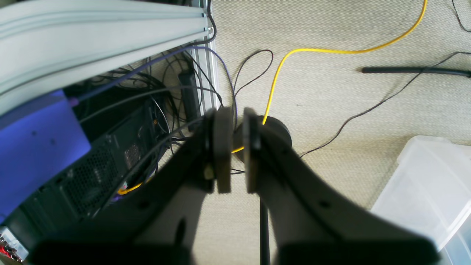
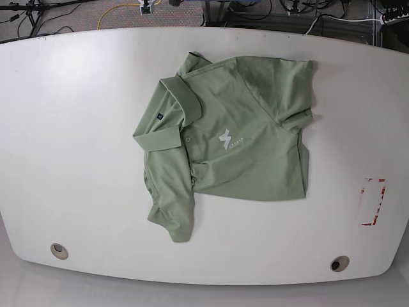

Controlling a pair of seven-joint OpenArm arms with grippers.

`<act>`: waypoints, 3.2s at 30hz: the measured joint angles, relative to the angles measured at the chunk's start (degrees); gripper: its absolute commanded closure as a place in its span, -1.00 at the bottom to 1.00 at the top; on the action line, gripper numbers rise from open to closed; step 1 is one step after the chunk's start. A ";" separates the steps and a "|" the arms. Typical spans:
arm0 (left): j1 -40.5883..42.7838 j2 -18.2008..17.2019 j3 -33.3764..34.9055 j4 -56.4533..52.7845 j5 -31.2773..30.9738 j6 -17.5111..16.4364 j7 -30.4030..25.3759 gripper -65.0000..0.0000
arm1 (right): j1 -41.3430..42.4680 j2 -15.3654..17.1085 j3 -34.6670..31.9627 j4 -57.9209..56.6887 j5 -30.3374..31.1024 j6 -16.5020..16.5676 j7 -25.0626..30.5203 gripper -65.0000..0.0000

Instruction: Fold the T-shirt properly

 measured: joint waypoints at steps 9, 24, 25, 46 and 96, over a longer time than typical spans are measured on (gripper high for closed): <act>-0.83 0.22 0.13 0.20 0.00 0.17 -0.55 -0.04 | -0.33 -0.35 -0.09 0.04 0.17 -0.44 0.39 0.84; -0.61 0.20 0.15 0.33 -0.02 0.22 -1.01 -0.04 | -0.48 -0.44 0.00 0.39 0.15 -0.44 0.24 0.86; -0.63 0.20 0.15 0.35 -0.02 0.22 -1.05 -0.04 | -0.48 -0.46 0.02 0.44 0.15 -0.44 0.24 0.86; 0.81 0.24 -0.02 1.95 -0.02 0.20 -1.25 -0.06 | -1.64 -0.11 0.17 1.86 0.13 -0.48 0.39 0.86; 7.82 1.62 0.68 15.56 -0.17 0.22 -1.05 -0.09 | -6.97 -0.63 0.31 9.14 -0.07 -0.63 2.78 0.85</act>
